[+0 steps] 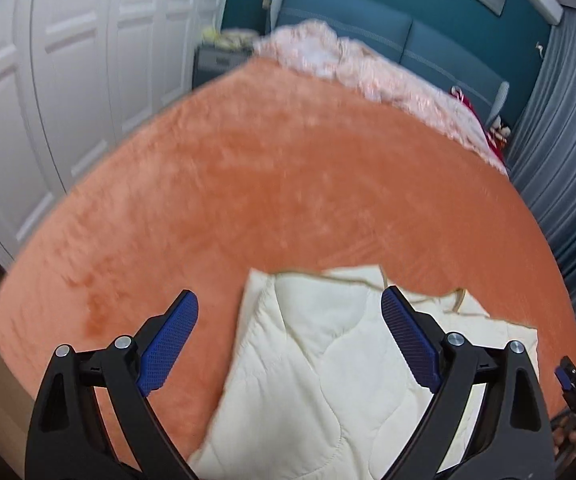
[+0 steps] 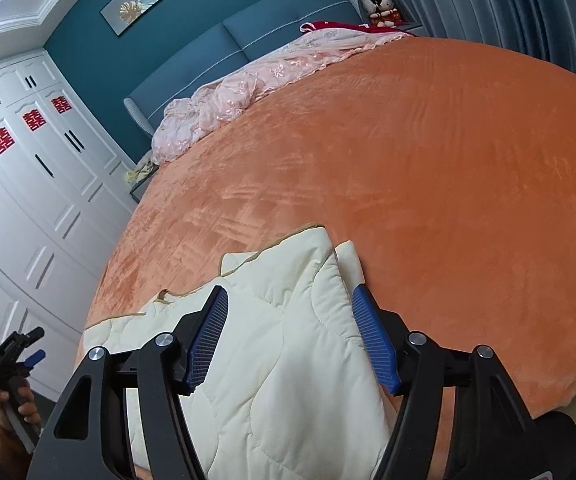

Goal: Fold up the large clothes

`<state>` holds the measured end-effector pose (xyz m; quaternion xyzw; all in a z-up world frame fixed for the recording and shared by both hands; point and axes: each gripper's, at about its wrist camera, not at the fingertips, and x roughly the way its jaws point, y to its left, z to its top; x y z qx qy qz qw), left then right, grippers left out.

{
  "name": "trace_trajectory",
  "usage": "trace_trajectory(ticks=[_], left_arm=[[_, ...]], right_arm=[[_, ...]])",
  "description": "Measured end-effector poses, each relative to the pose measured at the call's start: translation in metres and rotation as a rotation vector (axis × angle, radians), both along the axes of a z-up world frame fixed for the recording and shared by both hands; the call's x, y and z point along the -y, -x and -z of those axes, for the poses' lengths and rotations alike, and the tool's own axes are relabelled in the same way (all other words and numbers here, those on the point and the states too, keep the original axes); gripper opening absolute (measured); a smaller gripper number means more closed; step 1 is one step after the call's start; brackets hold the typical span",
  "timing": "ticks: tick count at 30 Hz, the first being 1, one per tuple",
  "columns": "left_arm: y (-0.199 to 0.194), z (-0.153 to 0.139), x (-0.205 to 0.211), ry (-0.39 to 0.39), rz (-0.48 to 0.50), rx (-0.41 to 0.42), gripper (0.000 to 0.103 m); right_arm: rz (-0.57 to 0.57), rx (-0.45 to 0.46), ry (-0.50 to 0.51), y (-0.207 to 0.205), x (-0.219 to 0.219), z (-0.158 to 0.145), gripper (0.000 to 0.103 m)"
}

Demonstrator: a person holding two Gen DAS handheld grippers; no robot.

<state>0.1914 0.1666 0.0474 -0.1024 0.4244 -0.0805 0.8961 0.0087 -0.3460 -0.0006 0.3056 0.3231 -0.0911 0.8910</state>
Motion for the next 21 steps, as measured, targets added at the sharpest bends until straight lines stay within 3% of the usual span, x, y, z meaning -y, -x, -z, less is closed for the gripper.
trace_trajectory(ticks=[4, 7, 10, 11, 12, 13, 14, 18, 21], left_arm=[[-0.029, 0.048, 0.0, 0.085, 0.004, -0.151, 0.089], [-0.044, 0.072, 0.003, 0.166, 0.016, -0.209, 0.084], [-0.058, 0.086, 0.01, 0.168, 0.009, -0.246, 0.064], [-0.062, 0.088, 0.012, 0.155, 0.007, -0.251, 0.051], [-0.064, 0.088, 0.014, 0.146, 0.005, -0.25, 0.03], [-0.065, 0.086, 0.016, 0.135, 0.0, -0.243, 0.022], [-0.064, 0.081, 0.017, 0.133, -0.003, -0.218, 0.013], [-0.063, 0.05, 0.025, 0.108, 0.006, -0.084, 0.01], [-0.078, 0.048, 0.032, 0.095, -0.016, -0.074, 0.01]], right_arm=[[0.024, -0.046, 0.002, -0.024, 0.005, 0.01, 0.065], [0.043, -0.08, 0.021, -0.044, 0.008, 0.016, 0.069], [0.023, -0.147, 0.029, -0.07, 0.006, 0.029, 0.069], [0.01, -0.166, 0.029, -0.077, 0.004, 0.033, 0.059], [-0.015, -0.174, 0.034, -0.084, 0.0, 0.036, 0.044], [-0.033, -0.177, 0.056, -0.09, -0.003, 0.034, 0.015], [-0.039, -0.171, 0.082, -0.094, -0.006, 0.03, 0.009], [0.028, -0.027, 0.087, -0.091, -0.002, 0.004, 0.009], [0.067, -0.031, 0.096, -0.102, 0.006, 0.006, 0.009]])
